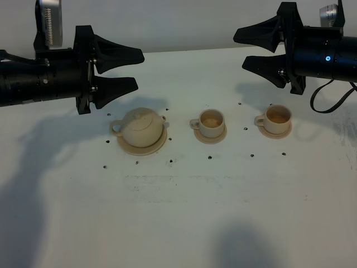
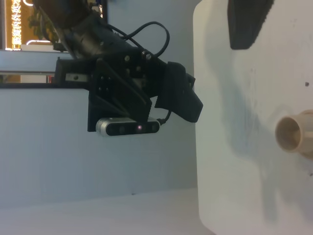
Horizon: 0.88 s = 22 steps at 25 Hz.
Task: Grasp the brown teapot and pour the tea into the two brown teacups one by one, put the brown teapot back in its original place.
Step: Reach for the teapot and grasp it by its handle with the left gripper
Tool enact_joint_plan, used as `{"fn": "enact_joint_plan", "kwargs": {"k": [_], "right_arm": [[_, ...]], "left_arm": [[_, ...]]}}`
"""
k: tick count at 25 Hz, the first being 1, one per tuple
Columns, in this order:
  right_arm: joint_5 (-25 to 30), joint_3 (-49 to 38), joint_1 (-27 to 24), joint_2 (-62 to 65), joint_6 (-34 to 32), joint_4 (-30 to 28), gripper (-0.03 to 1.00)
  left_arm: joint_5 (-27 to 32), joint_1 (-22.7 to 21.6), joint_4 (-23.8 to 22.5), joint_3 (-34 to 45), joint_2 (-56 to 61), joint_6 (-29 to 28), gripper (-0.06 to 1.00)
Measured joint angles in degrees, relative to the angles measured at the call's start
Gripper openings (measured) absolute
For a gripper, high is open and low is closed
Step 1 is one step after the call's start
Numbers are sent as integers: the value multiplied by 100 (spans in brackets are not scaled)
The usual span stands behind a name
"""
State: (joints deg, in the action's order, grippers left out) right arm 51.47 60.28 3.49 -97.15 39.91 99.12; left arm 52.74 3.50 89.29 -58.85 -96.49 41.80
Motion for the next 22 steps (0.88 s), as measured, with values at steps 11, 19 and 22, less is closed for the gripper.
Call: {"fn": "enact_joint_plan", "kwargs": {"k": [11,19,22], "right_arm": [[-132,856,0,0,584,-482,54],[-492,1610,-179,0,-131,-2517,52],[-632,1623,-244,17,-439,-3235,52]], "left_arm": [[-67,0,-723,-1060,151,1263,50],[-1024,0,-3695,-1591,783,546,49],[-1192,0,-4647,-1591,915,-20,49]]}}
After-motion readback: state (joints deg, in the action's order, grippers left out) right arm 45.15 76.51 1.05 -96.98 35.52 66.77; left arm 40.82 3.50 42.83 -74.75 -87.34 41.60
